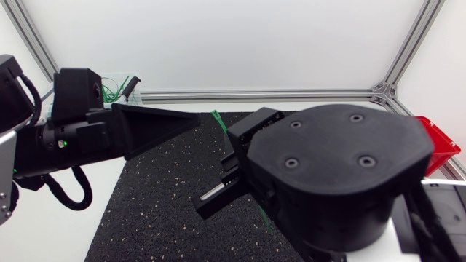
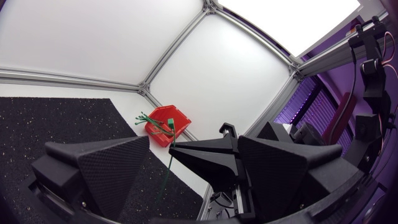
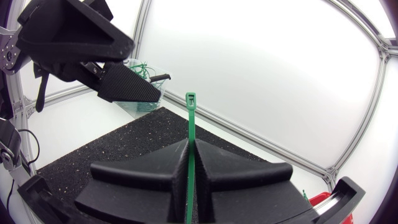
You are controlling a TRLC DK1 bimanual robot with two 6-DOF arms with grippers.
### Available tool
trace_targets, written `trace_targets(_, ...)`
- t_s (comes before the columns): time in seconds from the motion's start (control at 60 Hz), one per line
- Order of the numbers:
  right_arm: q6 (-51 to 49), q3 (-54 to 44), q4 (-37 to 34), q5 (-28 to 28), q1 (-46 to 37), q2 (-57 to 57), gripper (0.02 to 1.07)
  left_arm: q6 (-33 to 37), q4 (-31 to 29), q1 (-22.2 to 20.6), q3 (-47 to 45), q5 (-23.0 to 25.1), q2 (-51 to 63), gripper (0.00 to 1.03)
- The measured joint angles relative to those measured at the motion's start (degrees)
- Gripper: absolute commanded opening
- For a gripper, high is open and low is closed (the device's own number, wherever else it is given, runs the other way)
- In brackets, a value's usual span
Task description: Take a green cable tie from the red box, thread the tail through the head to close it, then place it in the transparent bin on the left.
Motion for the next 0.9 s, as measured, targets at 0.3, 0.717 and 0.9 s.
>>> trace_targets(0.3,0.22,1.33,0.2,0.07,-0.02,0.33,0.07,0.07,1.25,-3.15,2.32,-2.71,5.14,0.92)
trace_targets(0.717,0.24,1.33,0.22,1.05,-0.02,0.57,0.07,1.55,2.08,-4.98,3.54,-5.68,8.61,0.62)
trace_targets(0.9,0.24,1.33,0.22,1.07,-0.02,0.57,0.07,1.55,3.04,-4.98,3.54,-5.9,9.46,0.5)
